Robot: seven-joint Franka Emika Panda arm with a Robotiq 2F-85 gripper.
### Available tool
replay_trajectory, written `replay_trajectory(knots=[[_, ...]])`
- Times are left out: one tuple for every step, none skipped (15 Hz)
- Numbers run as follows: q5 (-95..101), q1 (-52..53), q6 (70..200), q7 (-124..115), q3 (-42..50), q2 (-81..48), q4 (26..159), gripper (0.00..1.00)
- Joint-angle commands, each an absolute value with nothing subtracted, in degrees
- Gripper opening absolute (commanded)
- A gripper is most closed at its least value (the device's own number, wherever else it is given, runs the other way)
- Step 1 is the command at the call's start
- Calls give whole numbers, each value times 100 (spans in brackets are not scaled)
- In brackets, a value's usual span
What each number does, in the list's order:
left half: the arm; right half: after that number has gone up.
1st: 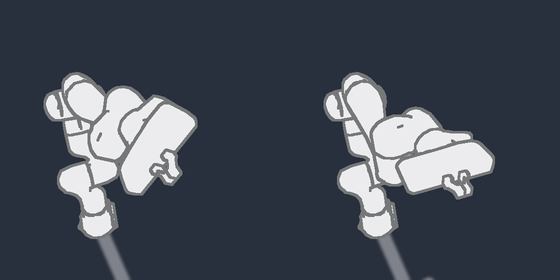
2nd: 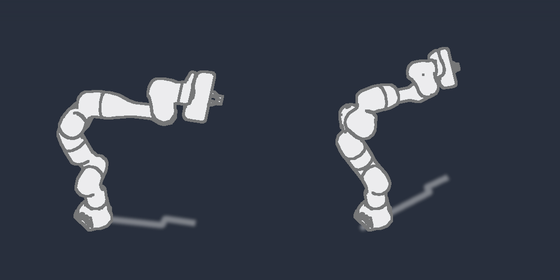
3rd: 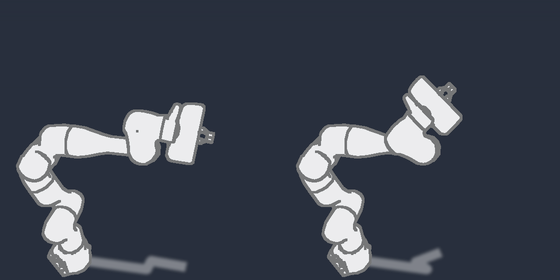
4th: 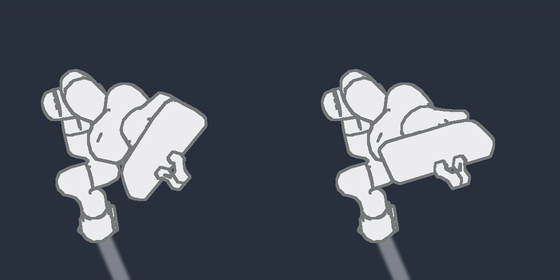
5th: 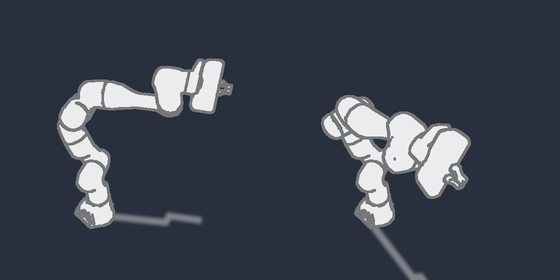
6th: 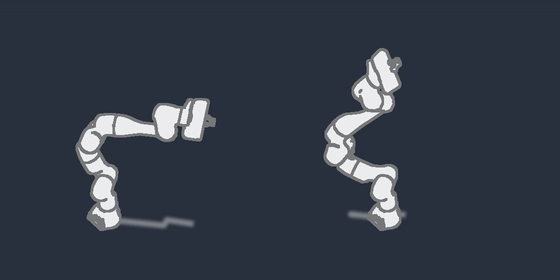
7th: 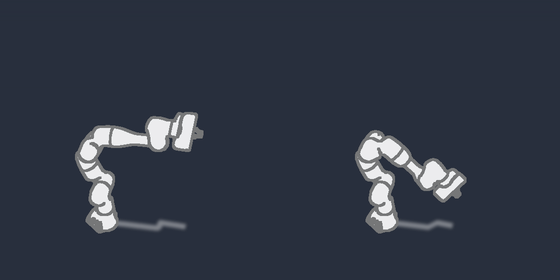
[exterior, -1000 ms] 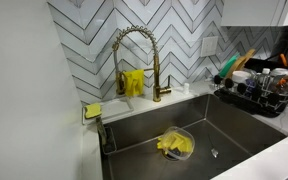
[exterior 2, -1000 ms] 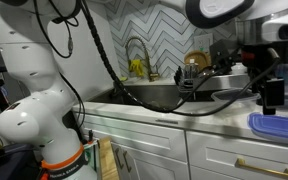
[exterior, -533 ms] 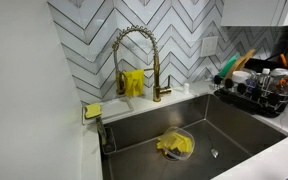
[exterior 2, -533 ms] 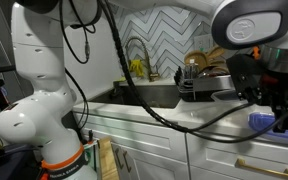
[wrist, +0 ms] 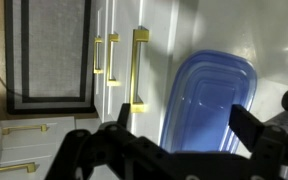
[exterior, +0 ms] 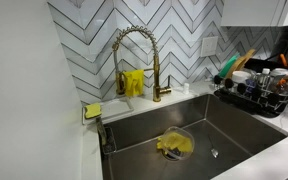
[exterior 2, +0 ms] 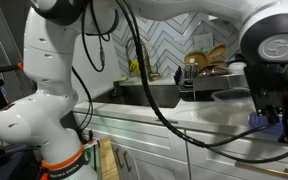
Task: Put the blue lid on the bowl then put them on the dish rack
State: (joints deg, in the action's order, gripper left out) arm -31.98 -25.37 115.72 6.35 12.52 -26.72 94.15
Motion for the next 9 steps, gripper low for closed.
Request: replay_trajectory(knots=[[-3525, -2799, 11204, 650, 1058, -3117, 8909, 100], [-3566, -2817, 11178, 605, 1043, -3198, 8854, 96], [-3596, -2833, 11175, 565, 1034, -3276, 8792, 87], [-3653, -2859, 11164, 530, 1022, -3360, 8721, 82], [-3736, -2885, 11171, 473, 1005, -3435, 8654, 76], [-3815, -2902, 11188, 442, 991, -3476, 8629, 72], [-3893, -2925, 11194, 442, 972, -3534, 8580, 66], [-3932, -2935, 11149, 398, 970, -3587, 8536, 65], [-3972, -2947, 11130, 395, 959, -3640, 8494, 66]])
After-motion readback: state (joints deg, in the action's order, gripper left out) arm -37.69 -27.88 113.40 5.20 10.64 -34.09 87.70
